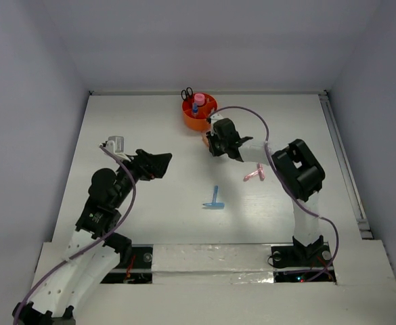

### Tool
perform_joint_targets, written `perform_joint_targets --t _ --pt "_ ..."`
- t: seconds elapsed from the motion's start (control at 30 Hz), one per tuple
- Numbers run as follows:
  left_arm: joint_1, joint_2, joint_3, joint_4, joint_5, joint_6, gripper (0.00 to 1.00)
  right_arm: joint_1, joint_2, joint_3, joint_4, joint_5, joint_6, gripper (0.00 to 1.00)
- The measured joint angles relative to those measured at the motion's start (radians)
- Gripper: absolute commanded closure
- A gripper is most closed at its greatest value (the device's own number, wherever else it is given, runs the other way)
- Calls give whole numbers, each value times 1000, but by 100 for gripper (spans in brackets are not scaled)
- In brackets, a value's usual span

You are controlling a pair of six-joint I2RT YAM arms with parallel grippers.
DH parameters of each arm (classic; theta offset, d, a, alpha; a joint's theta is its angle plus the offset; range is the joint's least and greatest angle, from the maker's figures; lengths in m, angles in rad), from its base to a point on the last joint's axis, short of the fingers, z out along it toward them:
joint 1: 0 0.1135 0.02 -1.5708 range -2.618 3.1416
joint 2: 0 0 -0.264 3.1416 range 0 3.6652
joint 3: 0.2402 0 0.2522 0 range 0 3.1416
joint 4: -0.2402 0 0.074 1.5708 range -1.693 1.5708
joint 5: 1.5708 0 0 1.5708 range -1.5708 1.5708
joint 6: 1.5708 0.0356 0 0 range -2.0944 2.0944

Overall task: Sort the stationery into containers
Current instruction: Pick up the pen from the center of the board.

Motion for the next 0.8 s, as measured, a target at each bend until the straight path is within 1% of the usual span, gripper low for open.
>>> perform_joint_targets --t 0.07,0.13,0.17,0.2,0.33,0.43,0.57,0.67,0.7,0.8 --pt "0 8 -26 31 -3 -20 16 4 -21 -26 -1 0 11 92" --pt "0 21 -67 81 -3 -45 18 8 -56 -65 -14 -1 22 93" --pt "0 37 -93 114 -2 -63 23 12 -82 -88 -27 -2 31 93" --pt "0 57 -116 146 -1 -80 26 15 -109 -106 -43 -3 37 93" --pt "0 181 -196 272 10 -129 29 38 -250 -191 -64 -28 65 94" --pt "-6 282 -218 344 18 -149 30 67 -365 -253 -62 -63 92 94" --pt "-23 354 -219 454 23 -164 33 126 -479 -330 -46 -111 127 94" --pt "-40 396 -211 519 26 -164 34 162 -510 -352 -42 -138 143 94" --pt "-47 411 -205 531 26 -161 37 171 -513 -354 -42 -149 149 95" --pt "-61 428 -202 544 24 -146 39 180 -520 -354 -49 -180 163 95"
